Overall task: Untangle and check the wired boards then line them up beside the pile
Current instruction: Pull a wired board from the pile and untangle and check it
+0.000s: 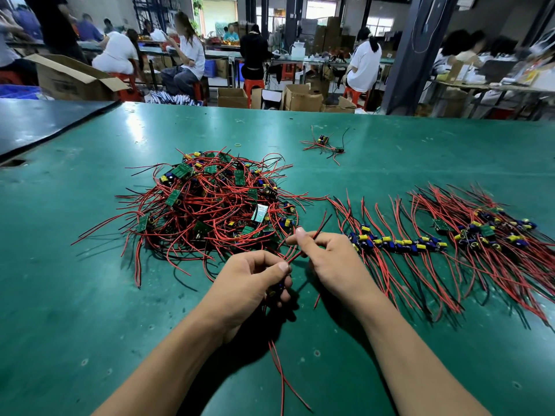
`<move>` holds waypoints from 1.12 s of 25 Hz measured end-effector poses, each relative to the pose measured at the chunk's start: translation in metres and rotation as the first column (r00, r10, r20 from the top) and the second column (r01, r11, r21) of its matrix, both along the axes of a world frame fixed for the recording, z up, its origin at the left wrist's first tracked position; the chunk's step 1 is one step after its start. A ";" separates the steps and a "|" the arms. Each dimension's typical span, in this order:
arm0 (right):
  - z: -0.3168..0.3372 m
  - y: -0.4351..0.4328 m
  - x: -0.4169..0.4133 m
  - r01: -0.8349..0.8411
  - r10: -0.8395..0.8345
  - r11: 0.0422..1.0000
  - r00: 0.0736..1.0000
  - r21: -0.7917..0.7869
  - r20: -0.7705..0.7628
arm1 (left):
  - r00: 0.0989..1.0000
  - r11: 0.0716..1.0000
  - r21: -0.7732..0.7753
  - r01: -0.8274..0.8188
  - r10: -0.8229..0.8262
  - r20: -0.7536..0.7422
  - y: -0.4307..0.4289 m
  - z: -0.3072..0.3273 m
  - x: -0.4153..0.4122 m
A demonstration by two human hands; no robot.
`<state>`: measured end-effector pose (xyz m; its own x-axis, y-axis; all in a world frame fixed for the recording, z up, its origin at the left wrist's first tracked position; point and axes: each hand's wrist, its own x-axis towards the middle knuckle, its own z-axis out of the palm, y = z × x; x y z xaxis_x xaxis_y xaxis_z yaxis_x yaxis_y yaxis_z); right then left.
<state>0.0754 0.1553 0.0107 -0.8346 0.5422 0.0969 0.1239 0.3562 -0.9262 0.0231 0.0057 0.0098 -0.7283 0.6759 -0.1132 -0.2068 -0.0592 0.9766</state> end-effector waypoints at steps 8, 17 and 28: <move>-0.008 0.018 -0.002 0.149 -0.173 0.978 0.970 -0.143 -0.173 | 0.996 0.996 -0.012 0.086 -0.086 0.022 -0.004 0.002 -0.003; 0.011 0.018 0.001 -0.192 -0.014 0.266 0.979 -0.945 -0.203 | 0.992 0.994 0.018 0.105 -0.106 0.075 -0.007 0.001 -0.005; -0.006 -0.010 -0.003 -0.209 0.184 0.842 0.978 -0.498 -0.100 | 0.996 1.000 0.003 0.018 -0.018 0.088 -0.006 0.000 -0.007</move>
